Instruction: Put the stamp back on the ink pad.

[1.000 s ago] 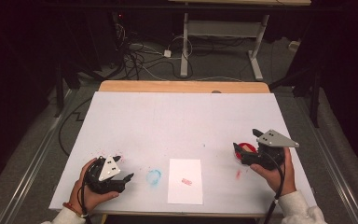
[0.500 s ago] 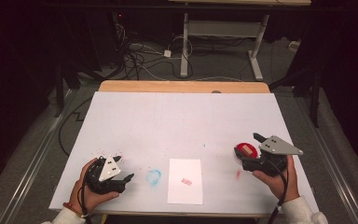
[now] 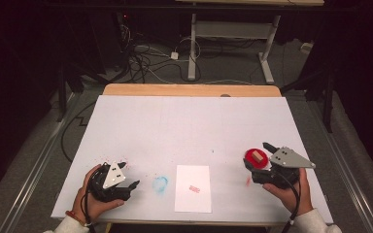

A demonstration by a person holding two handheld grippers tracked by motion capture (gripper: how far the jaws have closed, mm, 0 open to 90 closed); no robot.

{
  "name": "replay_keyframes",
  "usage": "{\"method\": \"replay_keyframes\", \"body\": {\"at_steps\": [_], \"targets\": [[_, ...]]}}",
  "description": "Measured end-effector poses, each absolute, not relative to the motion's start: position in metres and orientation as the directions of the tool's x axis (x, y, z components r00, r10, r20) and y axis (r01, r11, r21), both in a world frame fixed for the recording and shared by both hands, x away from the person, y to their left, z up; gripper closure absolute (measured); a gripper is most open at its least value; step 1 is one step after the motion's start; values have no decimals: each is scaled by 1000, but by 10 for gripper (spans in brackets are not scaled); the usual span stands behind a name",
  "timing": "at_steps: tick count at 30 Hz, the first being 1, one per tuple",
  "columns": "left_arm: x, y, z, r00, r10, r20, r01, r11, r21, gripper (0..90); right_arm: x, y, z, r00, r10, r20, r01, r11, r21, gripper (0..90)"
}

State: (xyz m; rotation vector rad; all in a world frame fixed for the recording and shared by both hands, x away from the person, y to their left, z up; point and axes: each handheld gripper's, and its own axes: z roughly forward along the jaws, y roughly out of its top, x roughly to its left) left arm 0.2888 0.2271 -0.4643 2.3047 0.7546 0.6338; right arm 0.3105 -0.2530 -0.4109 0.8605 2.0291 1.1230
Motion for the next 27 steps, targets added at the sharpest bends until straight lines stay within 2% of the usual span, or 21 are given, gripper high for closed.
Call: {"method": "replay_keyframes", "body": {"at_steps": [27], "targets": [[286, 224, -464, 727, 642, 245, 331, -640, 693, 235, 291, -270, -431, -548, 803, -235, 207, 403, 892, 192]]}}
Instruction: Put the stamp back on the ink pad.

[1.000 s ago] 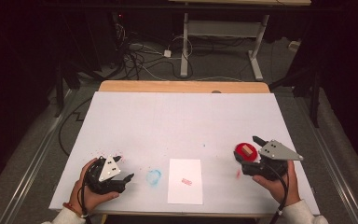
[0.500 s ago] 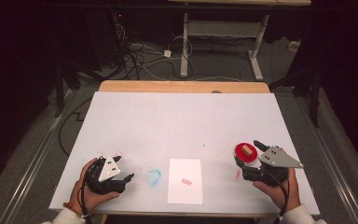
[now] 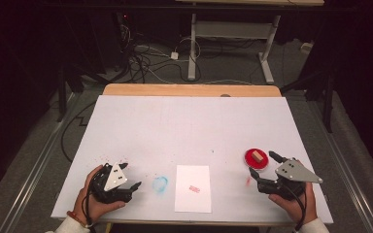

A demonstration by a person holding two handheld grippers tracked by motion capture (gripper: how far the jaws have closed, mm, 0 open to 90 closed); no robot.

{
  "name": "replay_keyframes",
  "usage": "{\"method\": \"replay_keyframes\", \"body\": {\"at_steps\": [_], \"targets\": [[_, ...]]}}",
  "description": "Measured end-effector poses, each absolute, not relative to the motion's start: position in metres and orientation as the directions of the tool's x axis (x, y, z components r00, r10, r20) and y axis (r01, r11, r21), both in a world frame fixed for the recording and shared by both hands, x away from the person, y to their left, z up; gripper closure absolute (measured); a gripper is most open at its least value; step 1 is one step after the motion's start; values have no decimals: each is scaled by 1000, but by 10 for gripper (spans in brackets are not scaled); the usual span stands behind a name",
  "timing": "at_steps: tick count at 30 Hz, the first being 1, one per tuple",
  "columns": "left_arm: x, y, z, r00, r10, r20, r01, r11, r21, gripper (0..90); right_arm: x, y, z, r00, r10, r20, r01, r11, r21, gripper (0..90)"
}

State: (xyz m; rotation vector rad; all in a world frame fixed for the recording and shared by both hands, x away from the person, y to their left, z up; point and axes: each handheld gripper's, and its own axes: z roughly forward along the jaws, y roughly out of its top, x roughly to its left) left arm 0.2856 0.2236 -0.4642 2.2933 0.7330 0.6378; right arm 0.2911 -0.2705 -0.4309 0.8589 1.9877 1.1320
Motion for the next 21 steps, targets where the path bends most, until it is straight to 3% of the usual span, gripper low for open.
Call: {"method": "replay_keyframes", "body": {"at_steps": [21], "targets": [[286, 226, -462, 695, 675, 248, 338, -611, 715, 167, 283, -275, -455, -572, 788, -227, 232, 420, 877, 161]]}}
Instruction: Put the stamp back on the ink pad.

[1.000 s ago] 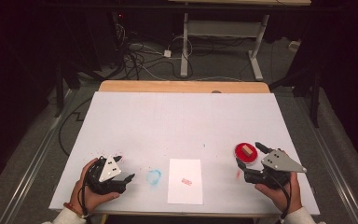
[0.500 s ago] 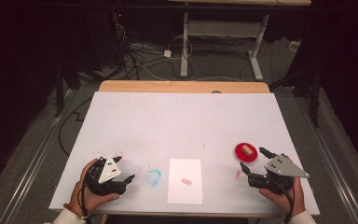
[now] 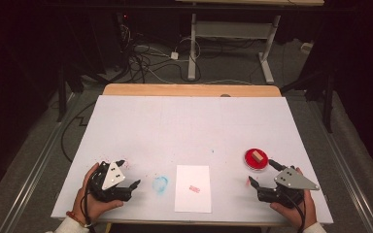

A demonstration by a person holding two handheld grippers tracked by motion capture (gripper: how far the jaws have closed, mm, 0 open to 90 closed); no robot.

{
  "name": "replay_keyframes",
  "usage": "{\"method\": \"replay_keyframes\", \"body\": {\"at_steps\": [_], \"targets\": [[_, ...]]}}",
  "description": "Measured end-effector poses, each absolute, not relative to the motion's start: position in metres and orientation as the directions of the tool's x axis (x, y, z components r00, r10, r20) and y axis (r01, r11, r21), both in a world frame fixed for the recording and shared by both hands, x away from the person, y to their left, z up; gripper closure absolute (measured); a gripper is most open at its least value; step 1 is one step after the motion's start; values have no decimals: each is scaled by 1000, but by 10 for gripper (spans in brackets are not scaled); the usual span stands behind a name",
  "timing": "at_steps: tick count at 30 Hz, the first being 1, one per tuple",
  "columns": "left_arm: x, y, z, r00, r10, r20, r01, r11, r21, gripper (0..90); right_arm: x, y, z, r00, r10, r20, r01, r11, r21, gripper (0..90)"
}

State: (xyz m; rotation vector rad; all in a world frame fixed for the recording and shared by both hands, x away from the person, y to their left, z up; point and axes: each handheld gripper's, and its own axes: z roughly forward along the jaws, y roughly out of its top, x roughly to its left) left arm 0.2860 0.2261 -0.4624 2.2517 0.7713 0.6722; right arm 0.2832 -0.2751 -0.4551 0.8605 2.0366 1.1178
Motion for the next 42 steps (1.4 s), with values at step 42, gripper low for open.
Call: {"method": "replay_keyframes", "body": {"at_steps": [42], "targets": [[284, 227, -463, 700, 667, 256, 335, -623, 707, 168, 276, -272, -448, -561, 787, -259, 180, 421, 889, 161]]}}
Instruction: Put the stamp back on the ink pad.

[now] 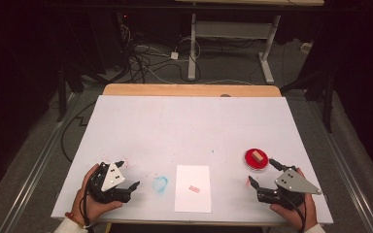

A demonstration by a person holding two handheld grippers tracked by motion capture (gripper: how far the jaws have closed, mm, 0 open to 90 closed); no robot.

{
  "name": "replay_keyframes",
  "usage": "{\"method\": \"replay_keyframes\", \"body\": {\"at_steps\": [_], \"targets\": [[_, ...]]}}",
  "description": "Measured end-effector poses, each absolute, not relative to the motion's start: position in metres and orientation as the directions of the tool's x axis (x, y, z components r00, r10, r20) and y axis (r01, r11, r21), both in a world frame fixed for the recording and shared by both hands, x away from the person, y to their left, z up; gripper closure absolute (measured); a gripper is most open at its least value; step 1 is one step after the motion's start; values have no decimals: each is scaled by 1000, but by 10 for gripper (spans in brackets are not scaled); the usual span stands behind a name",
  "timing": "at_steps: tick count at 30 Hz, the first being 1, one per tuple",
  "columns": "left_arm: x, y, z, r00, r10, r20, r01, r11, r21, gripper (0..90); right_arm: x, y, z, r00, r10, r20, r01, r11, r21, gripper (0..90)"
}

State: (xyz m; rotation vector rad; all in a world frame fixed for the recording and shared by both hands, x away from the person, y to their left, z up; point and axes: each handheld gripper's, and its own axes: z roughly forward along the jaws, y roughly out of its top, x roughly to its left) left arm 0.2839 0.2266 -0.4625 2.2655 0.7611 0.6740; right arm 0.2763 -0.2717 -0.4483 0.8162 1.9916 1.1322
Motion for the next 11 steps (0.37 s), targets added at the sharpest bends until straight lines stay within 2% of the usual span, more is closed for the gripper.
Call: {"method": "replay_keyframes", "body": {"at_steps": [11], "targets": [[287, 227, -464, 695, 676, 246, 348, -615, 707, 169, 279, -272, -449, -555, 791, -258, 185, 420, 889, 162]]}}
